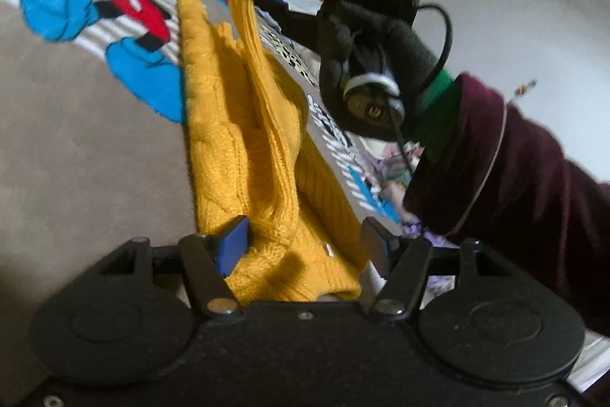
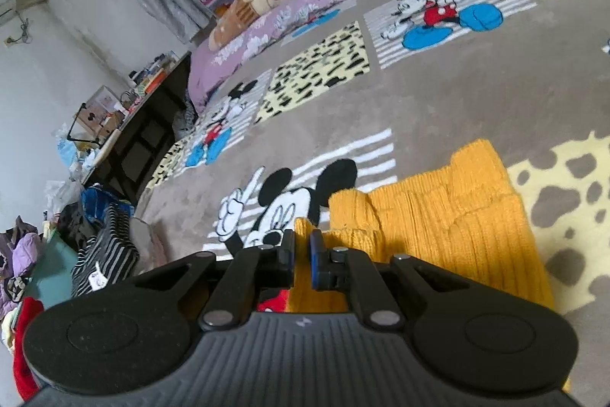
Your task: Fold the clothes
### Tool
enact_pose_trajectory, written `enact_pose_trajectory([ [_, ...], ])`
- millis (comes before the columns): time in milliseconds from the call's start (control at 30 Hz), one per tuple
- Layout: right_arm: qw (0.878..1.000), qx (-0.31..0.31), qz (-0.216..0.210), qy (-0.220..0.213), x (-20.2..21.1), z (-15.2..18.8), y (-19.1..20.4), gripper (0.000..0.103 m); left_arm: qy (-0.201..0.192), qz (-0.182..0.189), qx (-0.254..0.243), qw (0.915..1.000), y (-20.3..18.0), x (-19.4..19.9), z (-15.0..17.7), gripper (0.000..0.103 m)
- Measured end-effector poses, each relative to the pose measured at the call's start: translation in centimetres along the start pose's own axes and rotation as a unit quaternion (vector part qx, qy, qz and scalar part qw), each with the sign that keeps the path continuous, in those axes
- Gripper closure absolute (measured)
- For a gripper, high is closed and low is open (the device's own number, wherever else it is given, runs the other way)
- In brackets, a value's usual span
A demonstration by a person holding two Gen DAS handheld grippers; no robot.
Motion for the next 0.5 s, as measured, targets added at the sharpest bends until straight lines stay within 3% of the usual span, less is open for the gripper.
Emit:
enact_pose_trajectory([
  [267,1.000,-0.001,0.025,0.009,-2.9,0.6,-0.7,0.094,-0.010,0.016,0.034,0.9992,0.4,0.6,-0.2,0.039],
  [433,0.999,0.029,0.045,0.011,-3.9,1.0,-0.2,0.094,0.008,0.004,0.001,1.0000,-0.6,0.5,0.3,0.038],
  [500,0.999,0.029,0.039,0.016,-3.9,0.8,0.0,0.089,0.011,0.002,-0.005,0.9999,-0.8,0.4,0.5,0.035],
])
Point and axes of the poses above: each gripper's, at about its wrist camera, not at the fingertips, and x roughly against the way its jaws point, y to its left, z to its underside, the point moved 6 cm from there along -x, roughly the way its jaws point, and after that the axes turned 14 degrees about z, right-handed, at the moved point
